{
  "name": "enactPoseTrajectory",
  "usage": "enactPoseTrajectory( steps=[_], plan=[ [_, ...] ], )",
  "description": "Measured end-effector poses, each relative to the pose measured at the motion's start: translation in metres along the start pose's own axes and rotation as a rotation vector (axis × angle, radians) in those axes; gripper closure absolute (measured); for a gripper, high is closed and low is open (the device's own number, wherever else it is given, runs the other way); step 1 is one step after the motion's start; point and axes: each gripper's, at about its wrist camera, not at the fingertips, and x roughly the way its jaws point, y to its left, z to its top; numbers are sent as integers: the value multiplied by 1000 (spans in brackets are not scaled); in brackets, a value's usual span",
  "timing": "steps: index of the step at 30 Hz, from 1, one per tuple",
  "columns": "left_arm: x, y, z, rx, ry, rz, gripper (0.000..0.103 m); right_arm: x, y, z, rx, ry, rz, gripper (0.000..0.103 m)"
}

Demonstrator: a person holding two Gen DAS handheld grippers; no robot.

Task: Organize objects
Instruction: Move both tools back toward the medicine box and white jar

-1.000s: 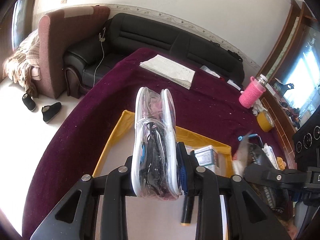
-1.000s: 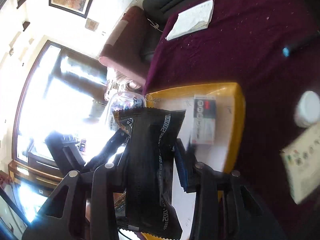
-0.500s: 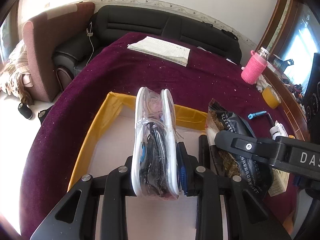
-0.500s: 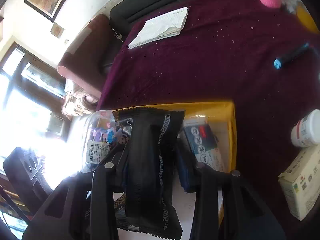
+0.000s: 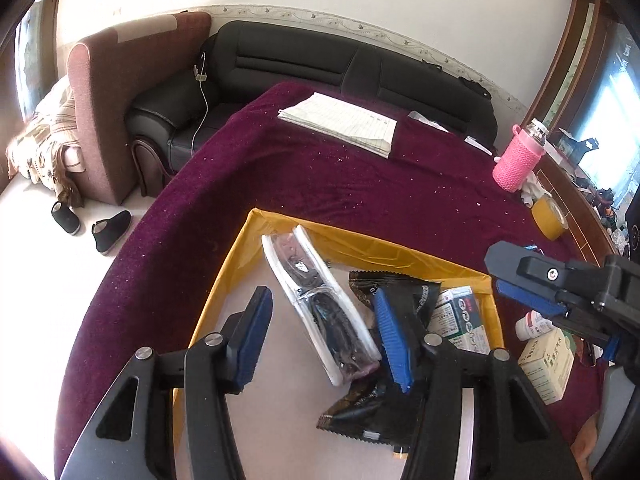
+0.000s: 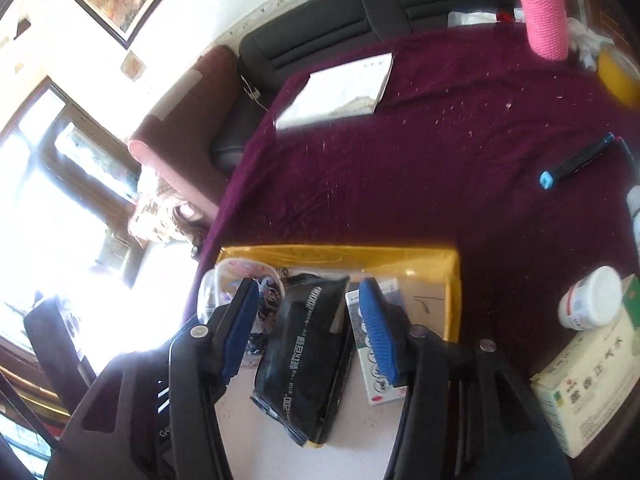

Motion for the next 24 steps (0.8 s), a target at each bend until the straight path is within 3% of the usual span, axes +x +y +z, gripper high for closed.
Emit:
enactPoseTrajectory(
  steps=[4,6,8,12,15,18,21,24],
  plan=[
    [-39,-17,-12,33,-42,87,49,-34,-8,-4,-30,-36,-23,47],
    [-64,-32,-25,65,-89,98,37,-56,-12,-15,-79,-50,-63,47],
    [-88,-53,-40,119,-152,96,31,-82,-17,-34,-161,-105,-145,45],
    [-114,-95,-63,182,-238,81,25,-141,-30,-81,-279,-301,-347,28],
    [-114,-124,-73,188,-225,58,25,-177,-51,-108,-250,-443,-459,23],
    [-108,-152,-81,236,-200,72,25,-210,-82,-127,-189,-557,-518,21],
    [-103,-178,-92,280,-184,98,25,-232,-115,-136,-128,-581,-544,21],
    [-101,-196,-102,299,-180,112,25,-245,-146,-141,-78,-545,-537,21]
  ],
)
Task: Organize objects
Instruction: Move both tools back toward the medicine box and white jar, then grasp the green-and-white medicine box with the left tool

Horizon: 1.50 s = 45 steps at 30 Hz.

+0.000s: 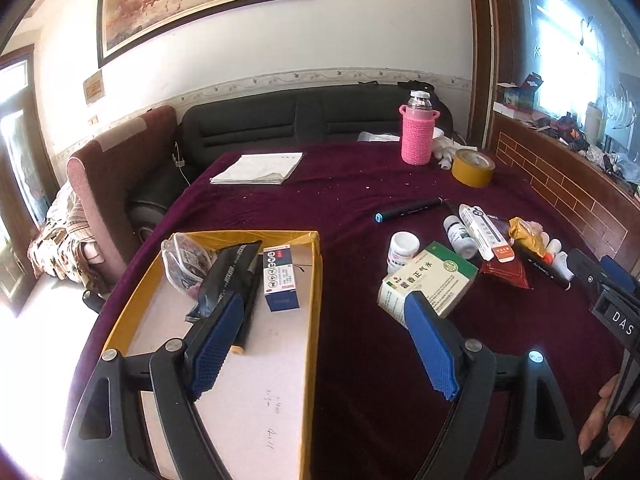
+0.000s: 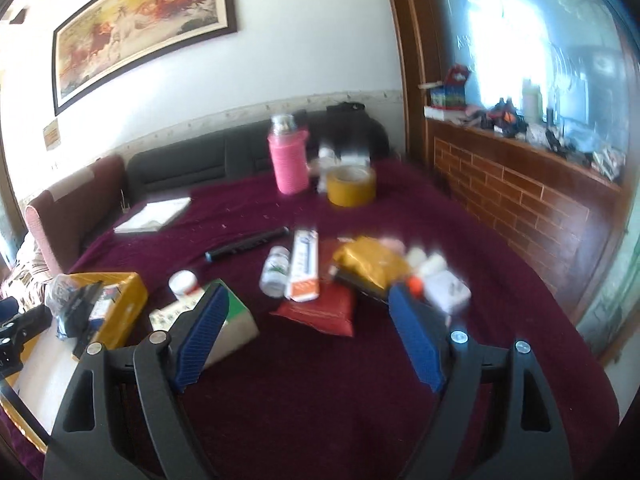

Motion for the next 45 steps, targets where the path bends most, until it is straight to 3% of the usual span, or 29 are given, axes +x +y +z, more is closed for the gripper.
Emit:
enactPoseTrajectory(
  steps=[5,10,12,14,17,22,27,30,41,45],
  plan=[
    [0,-28,-3,37,24,15,25,-2,-32,-5,48,-2,25,21],
    [8,-45,-6,71,57,19,25,-24,-50,7,76,-119,-28,20],
    [14,-49,-8,72,84,13,25,-22,-66,17,150,-141,29,16],
    [20,-51,-9,66,110,6,25,-4,-85,29,254,-93,108,16],
    [28,-53,-12,60,142,9,25,33,-106,47,357,-25,138,16],
    [39,-62,-15,101,175,50,25,82,-119,52,363,-19,46,16],
    [57,-69,-11,125,199,84,25,98,-134,37,405,63,78,17],
    [67,-76,-9,132,210,79,25,92,-140,35,407,49,58,17],
    [112,-104,9,316,174,-63,25,97,-144,35,408,79,34,17],
    [131,-111,16,355,243,-109,22,100,-145,34,414,97,33,17]
  ],
)
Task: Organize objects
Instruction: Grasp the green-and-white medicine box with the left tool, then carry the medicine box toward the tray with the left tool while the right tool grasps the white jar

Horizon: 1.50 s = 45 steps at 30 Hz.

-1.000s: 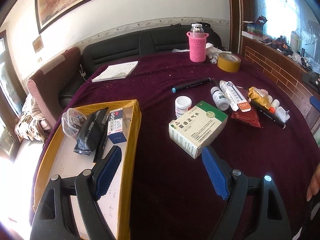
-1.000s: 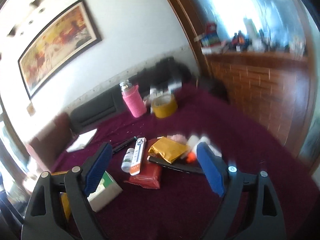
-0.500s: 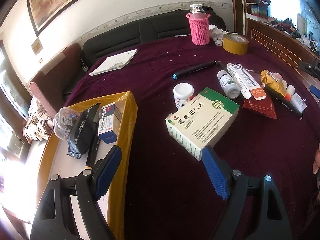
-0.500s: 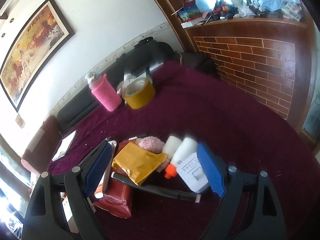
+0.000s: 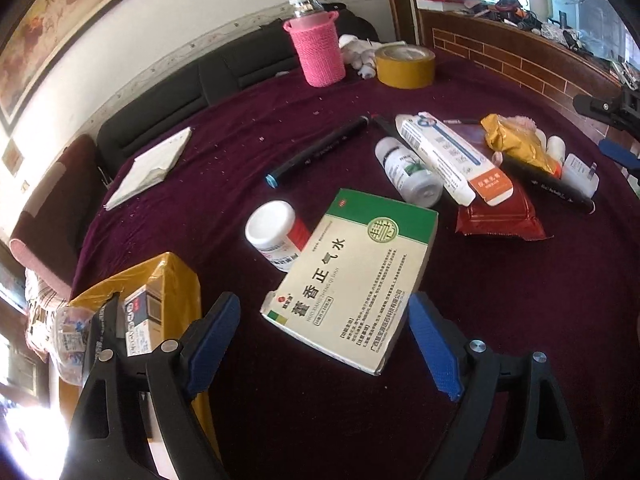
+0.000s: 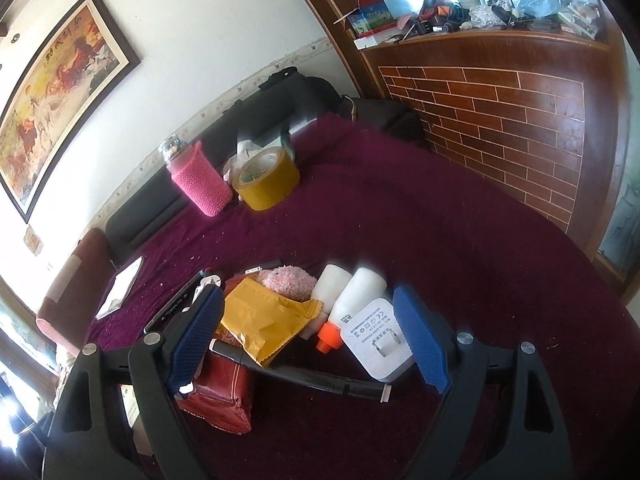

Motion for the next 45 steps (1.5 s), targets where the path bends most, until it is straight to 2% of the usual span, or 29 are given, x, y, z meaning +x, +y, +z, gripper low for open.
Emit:
enactPoseTrajectory(
  steps=[4,6,8,11,14,16,19,24,27,30,34,35,36,37,39,45],
  plan=[
    [22,-12,-6,30,69,-53,23,2,0,0,-1,9,-9,17],
    [13,-12,-9,-14,50,-154,34,2,1,-1,-12,3,-23,17],
    [-2,-12,-12,-56,37,-236,37,2,2,-1,-18,5,-23,17],
    [-23,-12,-13,-98,-7,-268,37,5,3,-2,-28,18,-21,17],
    [-24,-10,-5,-120,-21,-263,35,6,5,-3,-33,26,-21,17],
    [-18,-11,1,-116,-17,-217,34,6,5,-4,-37,27,-25,17],
    [-10,-15,2,-103,-1,-205,28,7,4,-3,-38,26,-28,17],
    [-6,-19,8,-97,15,-198,27,9,5,-4,-42,38,-30,17],
    [4,-32,15,-32,14,-153,27,10,8,-6,-54,44,-31,17],
    [20,-43,17,-4,40,-141,27,8,9,-6,-68,30,-43,17],
    [30,-50,20,-5,14,-96,28,11,12,-6,-89,33,-47,17],
    [30,-50,19,-13,7,-97,31,12,14,-7,-101,34,-53,17],
    [27,-47,18,-33,-5,-103,37,13,15,-7,-112,32,-61,17],
    [23,-41,17,-63,-15,-142,39,13,17,-8,-123,29,-69,17],
    [8,-29,13,-116,-39,-189,39,13,20,-9,-148,18,-82,17],
    [-74,23,-20,-244,-183,-233,39,17,25,-14,-194,14,-117,17]
  ],
)
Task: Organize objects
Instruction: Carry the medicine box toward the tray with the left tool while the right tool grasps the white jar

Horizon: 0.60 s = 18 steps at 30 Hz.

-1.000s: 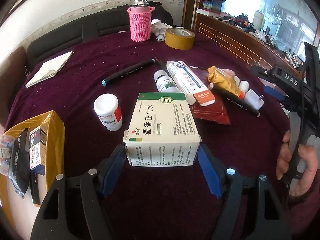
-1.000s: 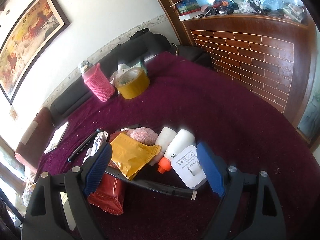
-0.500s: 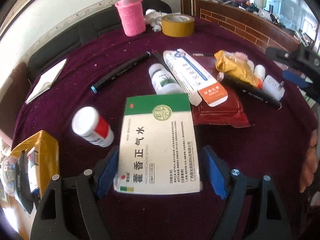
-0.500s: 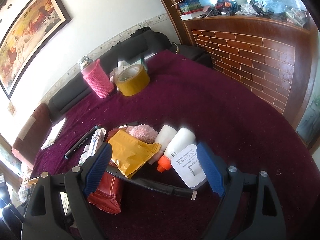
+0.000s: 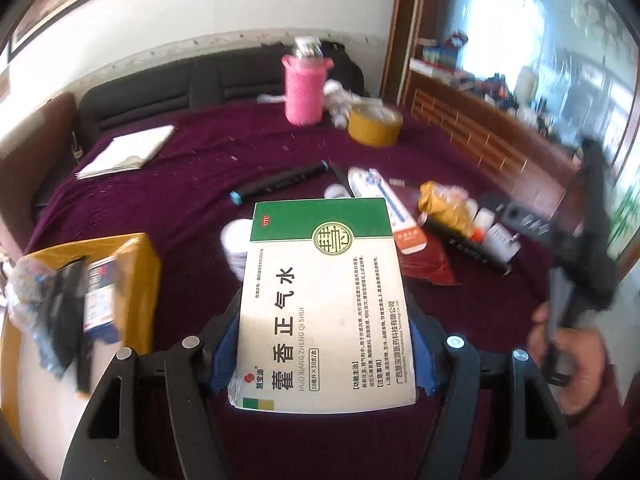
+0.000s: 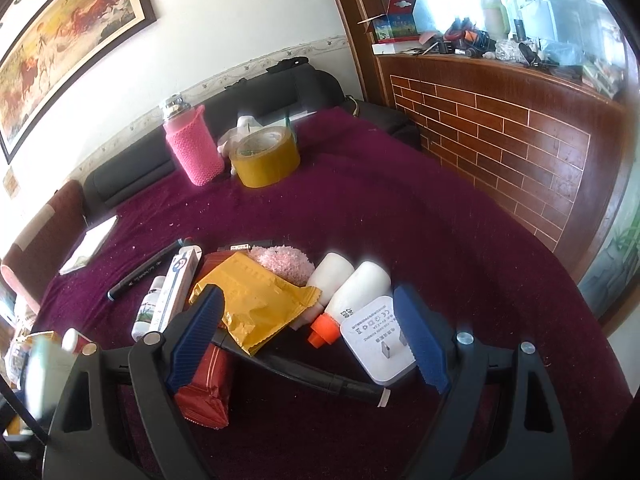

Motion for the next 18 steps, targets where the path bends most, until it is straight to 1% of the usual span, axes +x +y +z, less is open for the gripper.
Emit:
enactPoseTrajectory(
  steps=[2,4,7,8,9,10,11,12,14,15,16,17,18],
  plan=[
    [-31,16,-6,-38,-43,8,39,1,1,-2,-8,4,-14,17],
    [-58,33,-14,-62,-82,34,39,2,1,-3,-4,10,-12,17],
    [-91,62,-28,-91,-114,100,38,-5,3,-3,14,10,38,17],
    [-97,72,-33,-101,-117,114,38,-10,7,-2,19,26,78,17],
    [-104,81,-39,-111,-119,124,38,-16,16,-1,9,45,144,17],
    [-108,92,-44,-125,-121,132,38,-23,31,0,-23,63,202,17],
    [-110,100,-49,-140,-122,136,38,-27,45,0,-59,79,239,16],
    [-113,109,-54,-156,-125,137,38,-30,66,0,-116,115,288,16],
    [-114,121,-64,-186,-134,135,38,-23,111,-6,-229,213,371,16],
    [-114,127,-68,-200,-137,132,38,-15,135,-13,-288,268,396,16],
    [-114,134,-72,-217,-140,129,38,-8,155,-21,-339,298,399,16],
    [-115,139,-76,-230,-141,129,38,-1,170,-30,-381,311,390,16],
    [-116,145,-80,-240,-142,132,38,9,191,-40,-440,318,359,16]
  ],
)
